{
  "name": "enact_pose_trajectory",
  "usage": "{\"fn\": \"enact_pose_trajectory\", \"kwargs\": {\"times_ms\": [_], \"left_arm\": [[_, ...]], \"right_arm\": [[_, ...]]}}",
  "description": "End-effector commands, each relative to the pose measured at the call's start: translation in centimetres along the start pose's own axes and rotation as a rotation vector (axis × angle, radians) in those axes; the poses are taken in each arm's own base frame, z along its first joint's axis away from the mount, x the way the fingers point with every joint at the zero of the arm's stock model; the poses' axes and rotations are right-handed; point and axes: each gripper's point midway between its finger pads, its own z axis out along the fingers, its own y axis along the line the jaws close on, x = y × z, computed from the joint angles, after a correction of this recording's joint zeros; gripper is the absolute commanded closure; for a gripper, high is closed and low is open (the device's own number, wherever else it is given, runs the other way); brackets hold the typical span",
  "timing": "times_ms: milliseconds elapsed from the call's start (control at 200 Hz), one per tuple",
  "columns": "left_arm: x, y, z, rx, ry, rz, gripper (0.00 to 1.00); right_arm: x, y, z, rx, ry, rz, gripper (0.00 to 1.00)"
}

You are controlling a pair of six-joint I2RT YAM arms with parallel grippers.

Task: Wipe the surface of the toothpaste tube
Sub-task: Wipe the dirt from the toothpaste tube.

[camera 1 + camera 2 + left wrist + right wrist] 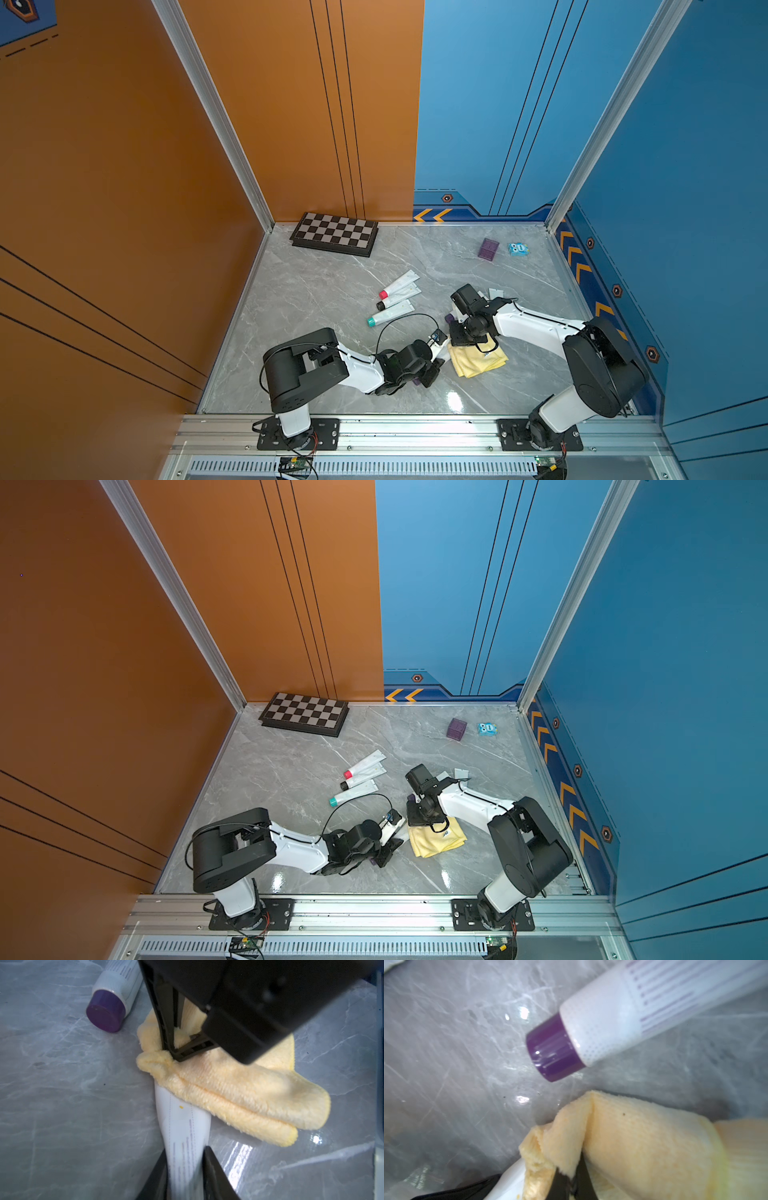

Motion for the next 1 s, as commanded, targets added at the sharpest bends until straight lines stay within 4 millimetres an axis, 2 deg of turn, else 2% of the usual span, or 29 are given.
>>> {"fn": "enact_pose_trajectory", "kwargs": {"times_ms": [0,70,165,360,661,801,991], "left_arm": [[14.1,2.5,-2.2,-0.068,0.472,0.062,0.59],[13.6,2.4,-2.3,-0.068,0.458,0.058,0.53],[12.8,2.5,-2.6,-0.072,0.432,0.043,0.4],[10.9,3.0,-3.6,-0.07,0.369,-0.005,0.32],[8.6,3.9,-4.2,-0.06,0.308,-0.062,0.32],[7.2,3.3,-4.5,-0.028,0.269,-0.067,0.35],[4.5,2.2,-5.8,0.036,0.201,-0.075,0.37]], "right_arm": [[2.2,-2.9,-0.1,0.113,0.054,0.002,1.0],[2.0,-2.3,-0.6,0.059,0.036,0.02,1.0],[1.6,-1.3,-1.6,-0.008,0.016,0.034,1.0],[0.9,0.0,-3.5,-0.114,-0.015,0.057,1.0],[1.0,0.2,-3.6,-0.127,-0.005,0.044,1.0],[1.0,-0.1,-3.5,-0.123,-0.003,0.048,1.0],[0.9,-0.3,-3.4,-0.123,0.0,0.051,1.0]]}}
